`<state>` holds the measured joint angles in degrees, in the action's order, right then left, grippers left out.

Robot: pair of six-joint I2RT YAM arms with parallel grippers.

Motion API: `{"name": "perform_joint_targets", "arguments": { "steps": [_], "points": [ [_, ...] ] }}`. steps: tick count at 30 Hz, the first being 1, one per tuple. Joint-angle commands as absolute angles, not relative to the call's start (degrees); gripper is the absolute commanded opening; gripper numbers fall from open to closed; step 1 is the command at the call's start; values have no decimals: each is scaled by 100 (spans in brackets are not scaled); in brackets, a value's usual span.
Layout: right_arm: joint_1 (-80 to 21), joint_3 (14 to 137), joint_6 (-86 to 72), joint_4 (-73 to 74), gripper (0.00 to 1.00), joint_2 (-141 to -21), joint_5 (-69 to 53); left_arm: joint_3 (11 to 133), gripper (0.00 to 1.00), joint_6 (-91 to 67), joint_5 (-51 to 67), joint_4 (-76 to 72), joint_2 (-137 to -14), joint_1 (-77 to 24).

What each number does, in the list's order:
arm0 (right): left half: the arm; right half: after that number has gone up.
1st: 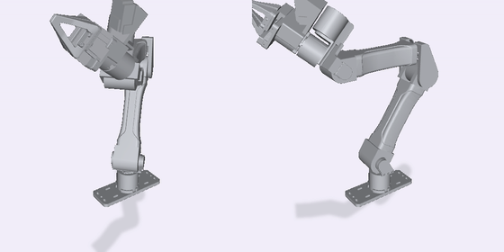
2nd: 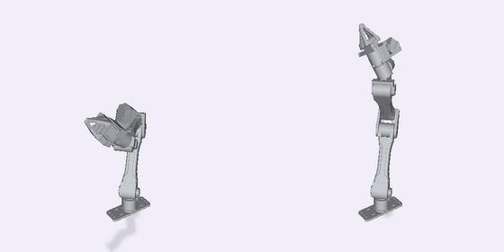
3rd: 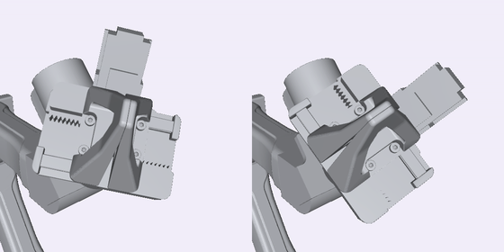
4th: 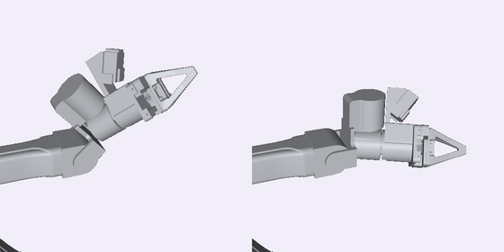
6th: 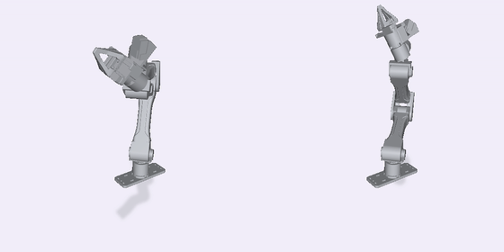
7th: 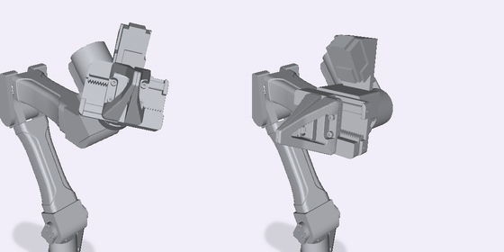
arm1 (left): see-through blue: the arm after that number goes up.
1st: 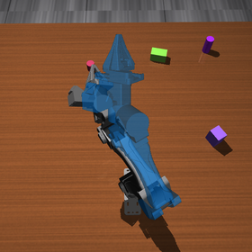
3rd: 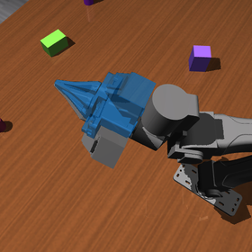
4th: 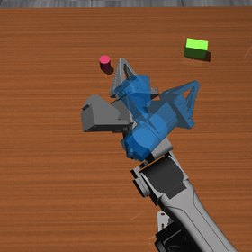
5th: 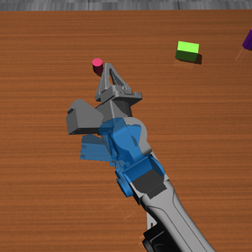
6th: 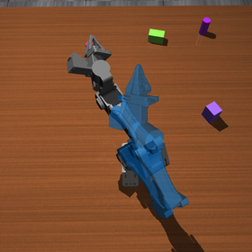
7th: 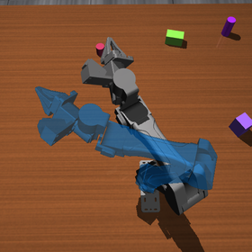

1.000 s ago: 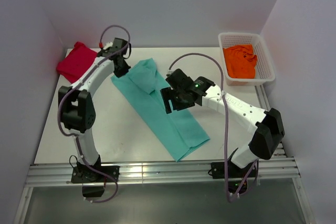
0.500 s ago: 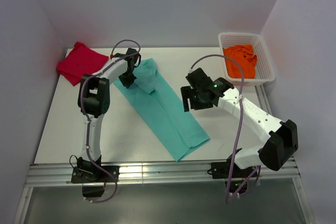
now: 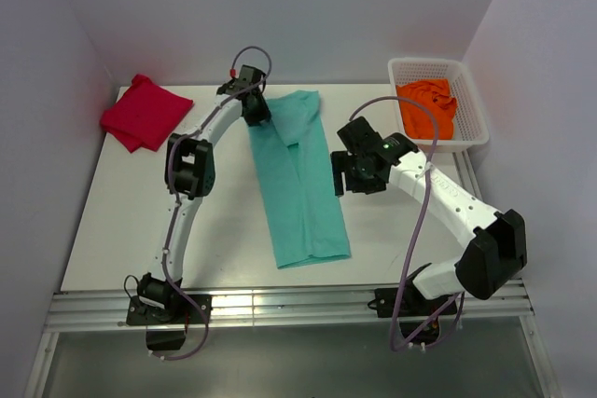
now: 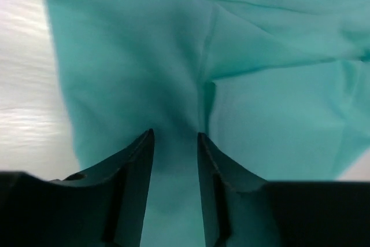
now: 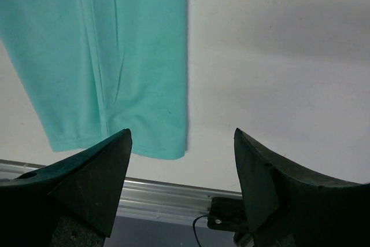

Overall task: Fold and stack the t-shirts
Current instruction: Fold the tshirt

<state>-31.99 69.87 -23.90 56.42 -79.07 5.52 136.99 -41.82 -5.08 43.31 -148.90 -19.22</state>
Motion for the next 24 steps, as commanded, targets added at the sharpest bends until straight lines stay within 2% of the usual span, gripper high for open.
{"name": "perform_joint_targets", "arguments": {
  "steps": [1, 2, 3, 4, 5, 6, 10, 13, 16, 20, 24],
  "points": [
    [-3155, 7119, -2443, 5564, 78, -7972, 554, 13449, 43, -3709, 720, 2964, -14469, -2311],
    [-3155, 7110, -2443, 5546, 78, -7972, 545, 13265, 53, -3752, 634, 2814, -14275, -2320],
    [-3155, 7110, -2452, 5528, 78, -7963, 528, 13228, 58, -3805, 502, 2743, -13943, -2294],
    [-3155, 7102, -2452, 5494, 78, -7937, 519, 13201, 67, -3814, 370, 2655, -13792, -2268],
    [-3155, 7084, -2452, 5467, 78, -7919, 475, 13227, 93, -3806, 273, 2654, -13651, -2241],
    [-3155, 7058, -2470, 5432, 78, -7893, 466, 13280, 95, -3797, 185, 2698, -13414, -2163],
    [-3155, 6917, -2557, 5195, 78, -7648, 404, 13404, 96, -3727, -271, 3102, -12737, -1943],
    [-3155, 6777, -2663, 4993, 79, -7384, 439, 13018, 95, -3831, -843, 3576, -11999, -1898],
    [-3147, 6654, -2830, 4879, 80, -7103, 518, 11983, 89, -4235, -1081, 4226, -11199, -1968],
    [-3155, 6347, -3110, 4703, 82, -6725, 238, 9667, 84, -4937, -1134, 4772, -10006, -2416],
    [-3155, 5636, -3479, 4509, 84, -6224, -149, 8080, 81, -5788, -1107, 5106, -9214, -3590]
  ]
}}
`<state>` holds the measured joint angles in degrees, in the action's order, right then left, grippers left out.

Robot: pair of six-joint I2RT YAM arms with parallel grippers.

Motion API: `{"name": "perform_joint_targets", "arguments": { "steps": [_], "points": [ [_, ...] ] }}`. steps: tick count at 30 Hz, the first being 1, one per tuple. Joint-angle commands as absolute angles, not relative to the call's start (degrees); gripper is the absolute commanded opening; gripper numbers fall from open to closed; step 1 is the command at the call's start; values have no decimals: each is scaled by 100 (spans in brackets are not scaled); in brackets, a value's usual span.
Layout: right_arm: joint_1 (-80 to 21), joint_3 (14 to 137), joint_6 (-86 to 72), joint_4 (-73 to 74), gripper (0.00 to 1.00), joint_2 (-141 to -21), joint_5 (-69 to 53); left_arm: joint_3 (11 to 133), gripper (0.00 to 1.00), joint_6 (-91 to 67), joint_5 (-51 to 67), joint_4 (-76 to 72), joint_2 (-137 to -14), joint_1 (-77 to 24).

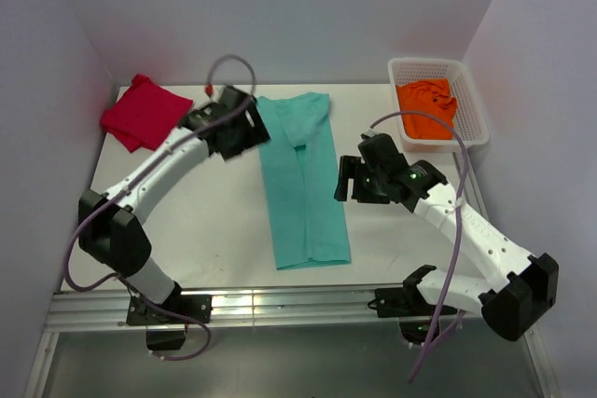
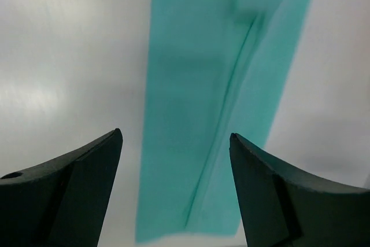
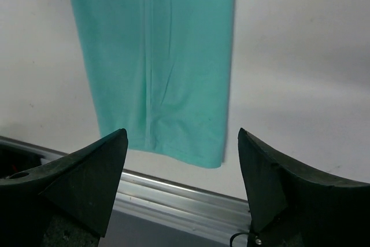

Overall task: Fold and stack the t-shirts
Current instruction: Fold the tshirt

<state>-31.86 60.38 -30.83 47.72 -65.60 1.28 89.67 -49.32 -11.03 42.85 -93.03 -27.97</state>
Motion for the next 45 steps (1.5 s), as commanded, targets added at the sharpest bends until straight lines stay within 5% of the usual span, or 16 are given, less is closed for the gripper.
{"name": "perform_joint_targets", "arguments": {
  "steps": [1, 9, 20, 45],
  "points": [
    [-3155, 5503, -3585, 4552, 84, -6049, -167, 7825, 81, -5966, -1107, 5167, -9072, -3864],
    [-3155, 4071, -4087, 4588, 84, -5309, -509, 5890, 72, -7890, -967, 4905, -7990, -5948],
    [-3155, 3086, -4737, 4281, 81, -4738, -615, 5643, 68, -8322, -765, 4660, -8516, -6758],
    [-3164, 2857, -5335, 4245, 77, -4298, -404, 4728, 59, -8825, -1986, 3718, -7954, -6855]
  ]
}}
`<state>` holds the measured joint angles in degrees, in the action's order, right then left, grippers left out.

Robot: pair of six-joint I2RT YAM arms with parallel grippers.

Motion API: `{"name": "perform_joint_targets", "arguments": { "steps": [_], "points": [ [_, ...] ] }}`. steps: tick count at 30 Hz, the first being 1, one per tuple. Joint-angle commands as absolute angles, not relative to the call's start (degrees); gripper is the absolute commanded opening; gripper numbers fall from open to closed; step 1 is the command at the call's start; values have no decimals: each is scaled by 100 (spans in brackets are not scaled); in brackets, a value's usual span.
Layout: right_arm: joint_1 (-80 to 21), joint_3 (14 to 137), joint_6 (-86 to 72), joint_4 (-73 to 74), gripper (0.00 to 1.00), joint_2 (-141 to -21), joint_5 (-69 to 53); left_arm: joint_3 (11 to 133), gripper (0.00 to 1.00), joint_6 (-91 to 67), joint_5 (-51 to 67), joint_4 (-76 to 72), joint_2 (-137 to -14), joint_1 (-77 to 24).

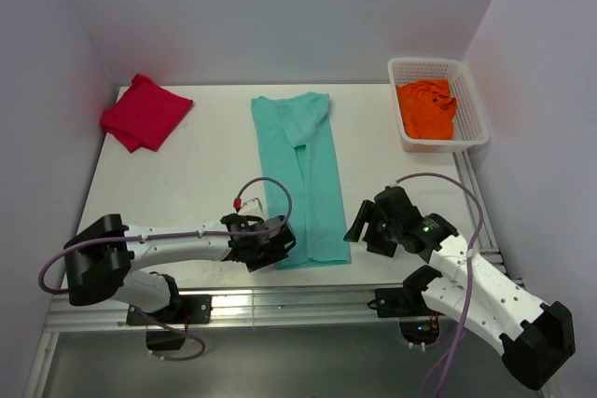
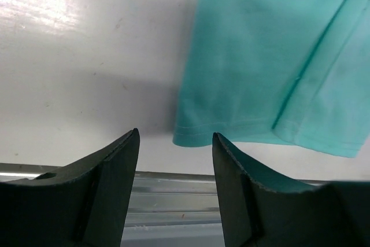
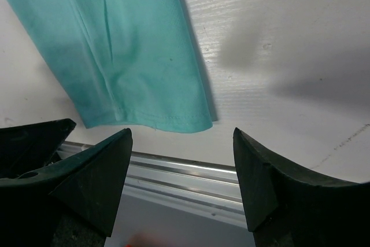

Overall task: Fold and stack the t-shirts
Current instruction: Fold the tshirt

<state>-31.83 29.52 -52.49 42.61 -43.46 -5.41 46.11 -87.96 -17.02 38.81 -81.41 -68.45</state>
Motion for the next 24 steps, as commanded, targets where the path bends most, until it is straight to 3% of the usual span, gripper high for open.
{"name": "perform_joint_targets", "arguments": {
  "steps": [1, 12, 18, 21, 24],
  "points": [
    [-3164, 2830, -5344, 4202, 77, -4307, -413, 4737, 59, -8798, -1986, 3683, -7980, -6855],
    [-3164, 2567, -5309, 3684, 76, -4588, -527, 4641, 54, -8648, -1775, 3217, -8595, -6855],
    [-3164, 2259, -5265, 3104, 70, -5044, -624, 4605, 39, -8596, -1600, 3023, -9009, -6855],
    [-3173, 2189, -5291, 2910, 67, -5220, -668, 4640, 22, -8587, -1617, 3076, -9035, -6855],
    [-3182, 2136, -5300, 2795, 63, -5326, -668, 4702, 20, -8569, -1652, 3172, -9035, -6847]
  ]
}}
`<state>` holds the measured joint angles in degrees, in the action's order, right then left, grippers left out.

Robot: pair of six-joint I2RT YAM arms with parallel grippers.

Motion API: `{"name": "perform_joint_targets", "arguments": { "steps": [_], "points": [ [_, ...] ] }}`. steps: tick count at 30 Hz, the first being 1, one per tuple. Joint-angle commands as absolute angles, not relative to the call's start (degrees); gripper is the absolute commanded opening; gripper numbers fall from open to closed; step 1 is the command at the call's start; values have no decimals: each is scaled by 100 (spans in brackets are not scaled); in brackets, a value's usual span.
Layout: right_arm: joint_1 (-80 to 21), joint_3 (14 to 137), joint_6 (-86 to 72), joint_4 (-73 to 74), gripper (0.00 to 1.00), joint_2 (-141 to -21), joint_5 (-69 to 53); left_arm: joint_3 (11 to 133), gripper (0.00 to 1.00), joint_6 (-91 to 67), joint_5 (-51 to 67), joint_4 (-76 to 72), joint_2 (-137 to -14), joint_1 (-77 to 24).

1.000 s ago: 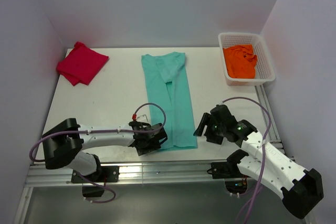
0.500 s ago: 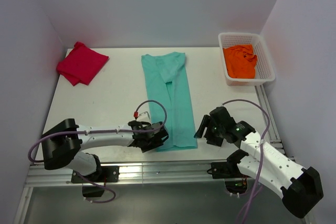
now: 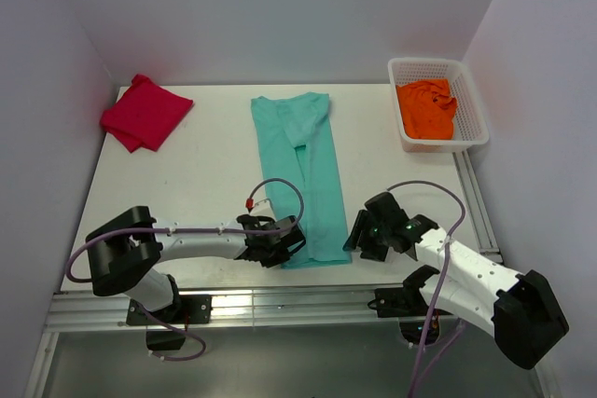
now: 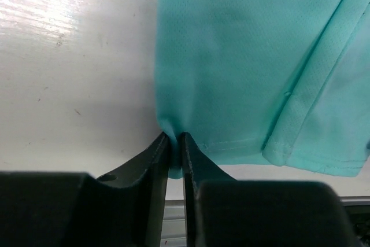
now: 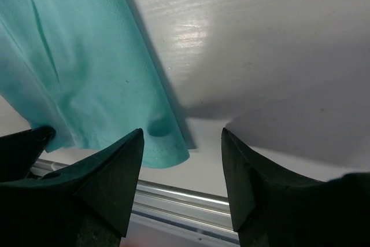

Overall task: Fold and stack the t-shirts
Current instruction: Fold the tshirt

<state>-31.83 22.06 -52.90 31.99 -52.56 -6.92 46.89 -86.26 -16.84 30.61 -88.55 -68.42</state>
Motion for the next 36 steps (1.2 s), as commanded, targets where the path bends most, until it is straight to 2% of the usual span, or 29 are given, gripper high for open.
{"name": "perform_joint_targets", "arguments": {
  "steps": [1, 4, 8, 10, 15, 16, 18, 21, 23, 31, 36],
  "points": [
    [-3182, 2101, -5309, 2760, 62, -5335, -677, 4711, 20, -8552, -1652, 3190, -9044, -6847],
    [-3190, 2031, -5335, 2663, 56, -5379, -721, 4746, 20, -8534, -1670, 3278, -9044, -6838],
    [-3208, 1978, -5317, 2619, 39, -5396, -764, 4711, 19, -8543, -1652, 3296, -9018, -6838],
    [-3217, 1908, -5309, 2575, 34, -5370, -834, 4632, 18, -8578, -1652, 3296, -8939, -6829],
    [-3234, 1793, -5335, 2549, 29, -5291, -888, 4562, 18, -8604, -1652, 3296, -8860, -6812],
    [-3252, 1767, -5344, 2540, 26, -5274, -896, 4544, 18, -8622, -1652, 3296, -8859, -6812],
    [-3261, 1705, -5370, 2549, 8, -5239, -905, 4509, 16, -8648, -1661, 3305, -8816, -6812],
    [-3296, 1635, -5405, 2637, 0, -5142, -861, 4448, 10, -8675, -1679, 3392, -8693, -6812],
    [-3305, 1600, -5414, 2742, 0, -5046, -844, 4438, 0, -8710, -1714, 3550, -8579, -6812],
    [-3331, 1661, -5572, 3689, 0, -4132, -888, 3973, 0, -8982, -1714, 4165, -7692, -6987],
    [-3357, 2222, -5687, 4480, 0, -3718, -835, 4007, 0, -9281, -1880, 4928, -6804, -7119]
  ]
}}
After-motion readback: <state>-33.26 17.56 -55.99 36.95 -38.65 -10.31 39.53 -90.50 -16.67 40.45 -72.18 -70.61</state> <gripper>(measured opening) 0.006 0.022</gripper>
